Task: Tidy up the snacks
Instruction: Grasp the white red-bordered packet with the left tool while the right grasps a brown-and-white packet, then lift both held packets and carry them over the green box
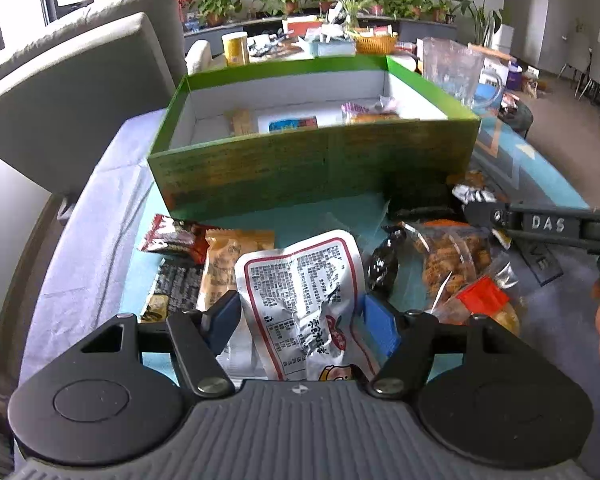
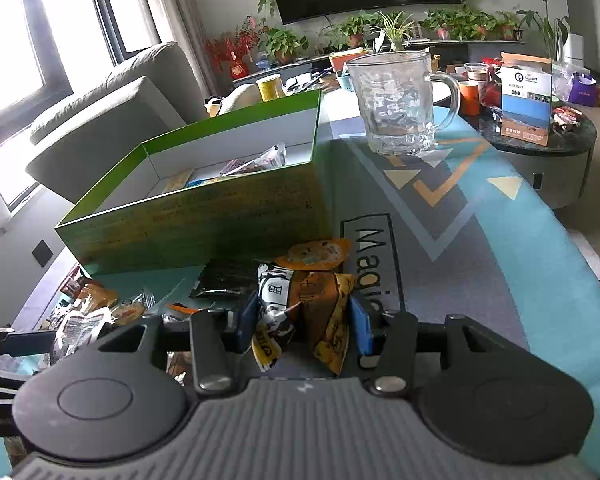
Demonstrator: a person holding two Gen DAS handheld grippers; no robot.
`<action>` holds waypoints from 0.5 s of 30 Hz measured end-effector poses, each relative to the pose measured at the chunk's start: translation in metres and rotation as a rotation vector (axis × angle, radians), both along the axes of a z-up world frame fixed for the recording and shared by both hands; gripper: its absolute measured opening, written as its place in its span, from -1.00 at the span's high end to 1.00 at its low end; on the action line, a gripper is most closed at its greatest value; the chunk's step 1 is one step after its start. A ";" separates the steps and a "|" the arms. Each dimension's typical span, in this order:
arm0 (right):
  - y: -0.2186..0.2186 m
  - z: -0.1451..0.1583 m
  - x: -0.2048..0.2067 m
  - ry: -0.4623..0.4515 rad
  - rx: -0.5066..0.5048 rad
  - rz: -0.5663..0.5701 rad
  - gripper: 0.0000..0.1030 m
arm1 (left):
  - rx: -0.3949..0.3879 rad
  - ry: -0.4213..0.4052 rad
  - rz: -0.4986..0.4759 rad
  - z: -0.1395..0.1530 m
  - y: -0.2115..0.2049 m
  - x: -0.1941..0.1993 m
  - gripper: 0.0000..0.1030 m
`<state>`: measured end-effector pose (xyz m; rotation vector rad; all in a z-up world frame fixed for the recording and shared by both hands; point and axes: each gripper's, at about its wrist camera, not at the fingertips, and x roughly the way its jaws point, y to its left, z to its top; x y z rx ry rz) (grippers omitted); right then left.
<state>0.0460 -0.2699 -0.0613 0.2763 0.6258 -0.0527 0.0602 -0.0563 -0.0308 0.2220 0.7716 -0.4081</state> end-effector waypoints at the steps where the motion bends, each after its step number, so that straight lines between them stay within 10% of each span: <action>1: 0.000 0.000 0.000 -0.001 0.004 -0.002 0.07 | -0.006 -0.010 0.004 0.004 0.002 -0.001 -0.25; 15: -0.001 0.020 -0.016 -0.069 -0.010 -0.018 0.07 | -0.040 -0.092 0.043 0.034 0.012 -0.003 -0.26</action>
